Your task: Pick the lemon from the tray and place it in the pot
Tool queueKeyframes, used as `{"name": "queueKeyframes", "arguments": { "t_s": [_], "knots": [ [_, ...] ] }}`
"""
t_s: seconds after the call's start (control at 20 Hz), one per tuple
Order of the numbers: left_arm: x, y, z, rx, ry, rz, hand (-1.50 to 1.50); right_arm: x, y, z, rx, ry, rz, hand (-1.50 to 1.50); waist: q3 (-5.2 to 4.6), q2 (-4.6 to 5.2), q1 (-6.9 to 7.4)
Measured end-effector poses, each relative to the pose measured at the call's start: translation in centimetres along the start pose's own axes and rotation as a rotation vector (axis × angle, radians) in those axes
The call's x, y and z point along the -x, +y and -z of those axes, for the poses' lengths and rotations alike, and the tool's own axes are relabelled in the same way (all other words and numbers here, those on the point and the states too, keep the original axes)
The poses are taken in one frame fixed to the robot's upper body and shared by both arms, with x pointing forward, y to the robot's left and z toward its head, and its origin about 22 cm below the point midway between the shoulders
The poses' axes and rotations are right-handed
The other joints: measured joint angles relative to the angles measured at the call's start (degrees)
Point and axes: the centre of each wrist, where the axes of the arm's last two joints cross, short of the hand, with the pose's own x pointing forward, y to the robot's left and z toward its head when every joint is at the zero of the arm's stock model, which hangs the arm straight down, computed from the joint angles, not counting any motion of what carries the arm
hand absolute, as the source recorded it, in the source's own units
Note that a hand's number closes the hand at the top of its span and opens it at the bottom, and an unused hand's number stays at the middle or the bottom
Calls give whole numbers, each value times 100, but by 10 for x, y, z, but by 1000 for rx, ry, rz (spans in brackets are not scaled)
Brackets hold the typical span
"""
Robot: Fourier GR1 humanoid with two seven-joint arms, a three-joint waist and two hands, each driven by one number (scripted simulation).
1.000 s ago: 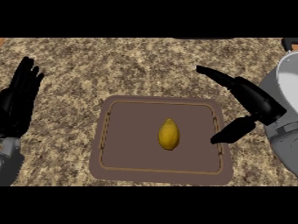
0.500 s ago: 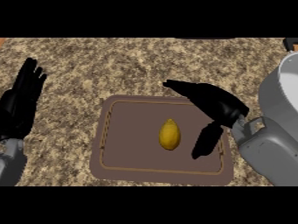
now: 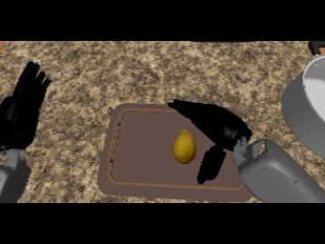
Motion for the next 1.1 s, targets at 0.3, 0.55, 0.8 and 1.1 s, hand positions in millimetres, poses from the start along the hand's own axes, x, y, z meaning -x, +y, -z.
{"name": "queueKeyframes", "arguments": {
  "t_s": [0.3, 0.55, 0.8, 1.1],
  "knots": [
    [-1, 0, -4, -5, -2, 4, 0, 0, 19, 4, 15, 74, -38, -150, 1, 0, -1],
    [-1, -1, 1, -5, 0, 3, 0, 7, 23, 13, 13, 75, -39, -150, 1, 2, -4],
    [4, 1, -4, -5, 3, -1, 0, 15, 33, 19, 9, 85, -50, -150, 1, 3, 0],
    [-2, -6, -3, -7, 4, 2, 0, 25, 50, 35, 7, 121, -59, -150, 2, 3, 3]
  ]
}}
